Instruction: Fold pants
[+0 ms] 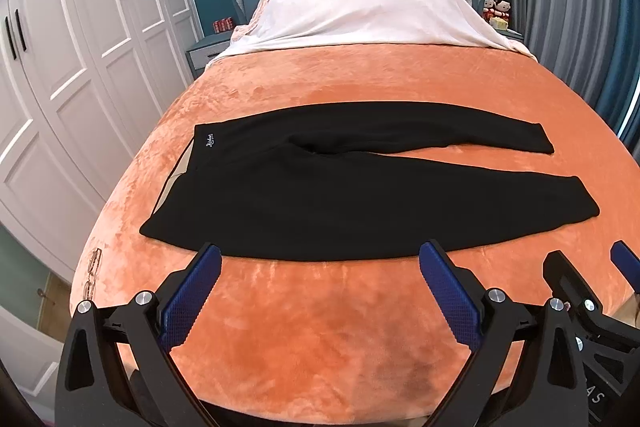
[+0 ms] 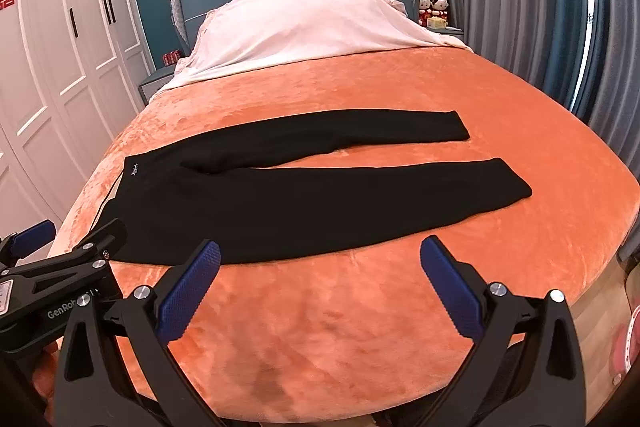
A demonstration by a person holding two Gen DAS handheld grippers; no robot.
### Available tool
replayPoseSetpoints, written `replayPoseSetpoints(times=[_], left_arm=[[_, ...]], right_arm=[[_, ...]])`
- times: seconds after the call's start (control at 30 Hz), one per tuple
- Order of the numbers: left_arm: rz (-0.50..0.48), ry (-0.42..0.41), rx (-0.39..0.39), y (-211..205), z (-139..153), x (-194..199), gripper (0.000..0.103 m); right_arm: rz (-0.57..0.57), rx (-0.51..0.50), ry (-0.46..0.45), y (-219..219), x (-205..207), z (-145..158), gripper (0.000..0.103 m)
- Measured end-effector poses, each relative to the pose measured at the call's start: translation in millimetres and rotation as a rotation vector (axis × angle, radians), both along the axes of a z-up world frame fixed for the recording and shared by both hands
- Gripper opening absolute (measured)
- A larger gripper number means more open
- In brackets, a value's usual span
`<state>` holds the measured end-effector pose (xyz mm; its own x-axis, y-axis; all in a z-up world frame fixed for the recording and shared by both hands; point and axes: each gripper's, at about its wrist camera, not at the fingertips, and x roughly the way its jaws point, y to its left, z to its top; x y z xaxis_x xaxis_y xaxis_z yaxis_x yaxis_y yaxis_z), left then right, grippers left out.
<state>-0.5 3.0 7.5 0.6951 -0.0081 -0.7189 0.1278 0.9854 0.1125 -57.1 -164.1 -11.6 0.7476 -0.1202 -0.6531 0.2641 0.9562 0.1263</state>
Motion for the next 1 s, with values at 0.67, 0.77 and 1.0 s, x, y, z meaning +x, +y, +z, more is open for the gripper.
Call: replayPoseSetpoints(times=[0.67,0.77,1.0], left_arm=[[0.007,0.031,0.004,-3.0,-9.4,7.3,0.097],[0.007,0.032,0.003,-3.2,-9.5,8.2,0.097],[0.008,0.030,0.002,-3.0,-9.5,8.5,0.097]], right_arm=[[0.004,0.017,0.024,-3.6,8.6,-7.2,0.098],[0.003,0.016,0.025,-2.9,9.2,-7.4,0.098],[0.003,0.016,0.023,-2.9,9.5,-7.6,0.098]])
